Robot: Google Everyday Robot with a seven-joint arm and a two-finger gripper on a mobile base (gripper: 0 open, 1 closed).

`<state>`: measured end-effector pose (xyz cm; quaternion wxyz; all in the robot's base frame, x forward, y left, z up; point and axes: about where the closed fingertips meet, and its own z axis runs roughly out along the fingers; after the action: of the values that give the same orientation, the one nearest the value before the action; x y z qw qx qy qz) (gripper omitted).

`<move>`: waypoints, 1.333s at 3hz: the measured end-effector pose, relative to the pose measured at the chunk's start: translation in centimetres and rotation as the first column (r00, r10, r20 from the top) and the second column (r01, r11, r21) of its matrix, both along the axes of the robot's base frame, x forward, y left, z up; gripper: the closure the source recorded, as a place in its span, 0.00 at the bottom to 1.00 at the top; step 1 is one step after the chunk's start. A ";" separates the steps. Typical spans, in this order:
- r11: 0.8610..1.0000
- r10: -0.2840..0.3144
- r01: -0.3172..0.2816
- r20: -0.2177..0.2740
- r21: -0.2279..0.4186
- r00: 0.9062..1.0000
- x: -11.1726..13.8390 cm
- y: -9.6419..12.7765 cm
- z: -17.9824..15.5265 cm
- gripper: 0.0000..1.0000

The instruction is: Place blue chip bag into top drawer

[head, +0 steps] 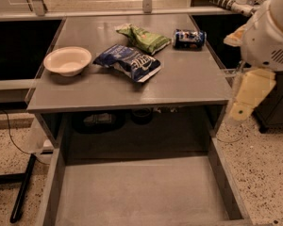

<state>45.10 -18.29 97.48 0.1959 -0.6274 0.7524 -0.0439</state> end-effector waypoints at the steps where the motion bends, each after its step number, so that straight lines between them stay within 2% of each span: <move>1: 0.997 0.060 -0.062 0.071 0.036 0.996 1.9 3.1 -0.5 0.00; 2: 0.987 0.120 -0.133 0.143 0.085 0.982 4.7 6.4 -0.4 0.00; 3: 0.971 0.157 -0.186 0.190 0.150 0.969 8.7 8.8 -0.5 0.00; 4: 0.954 0.146 -0.188 0.188 0.234 0.971 12.6 9.2 -1.3 0.00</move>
Offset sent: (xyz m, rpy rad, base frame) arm 0.0849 0.1021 -0.0073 0.1710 -0.2119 0.2077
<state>57.70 -9.10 96.13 0.3394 -0.6532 0.6767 0.0150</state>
